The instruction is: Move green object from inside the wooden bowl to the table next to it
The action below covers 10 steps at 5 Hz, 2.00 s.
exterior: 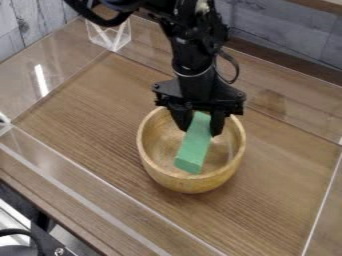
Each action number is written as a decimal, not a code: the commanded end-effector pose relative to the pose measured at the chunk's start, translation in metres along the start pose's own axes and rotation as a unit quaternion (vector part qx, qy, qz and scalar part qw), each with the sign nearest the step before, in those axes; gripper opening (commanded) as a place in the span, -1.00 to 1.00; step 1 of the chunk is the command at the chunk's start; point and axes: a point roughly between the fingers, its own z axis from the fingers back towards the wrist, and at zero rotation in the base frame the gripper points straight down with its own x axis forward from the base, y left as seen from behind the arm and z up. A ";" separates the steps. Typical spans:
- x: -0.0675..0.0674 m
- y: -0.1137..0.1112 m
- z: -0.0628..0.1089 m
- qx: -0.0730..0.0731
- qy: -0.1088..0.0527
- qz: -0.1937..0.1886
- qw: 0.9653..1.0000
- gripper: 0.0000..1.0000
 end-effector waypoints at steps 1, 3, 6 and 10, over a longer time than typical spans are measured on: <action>0.014 0.000 0.011 -0.002 -0.026 0.016 1.000 -1.00; 0.014 0.018 0.029 0.004 -0.026 0.031 0.999 -1.00; 0.029 0.013 0.025 0.013 -0.028 0.045 0.999 -1.00; 0.026 -0.002 0.026 0.028 -0.036 0.104 0.993 -1.00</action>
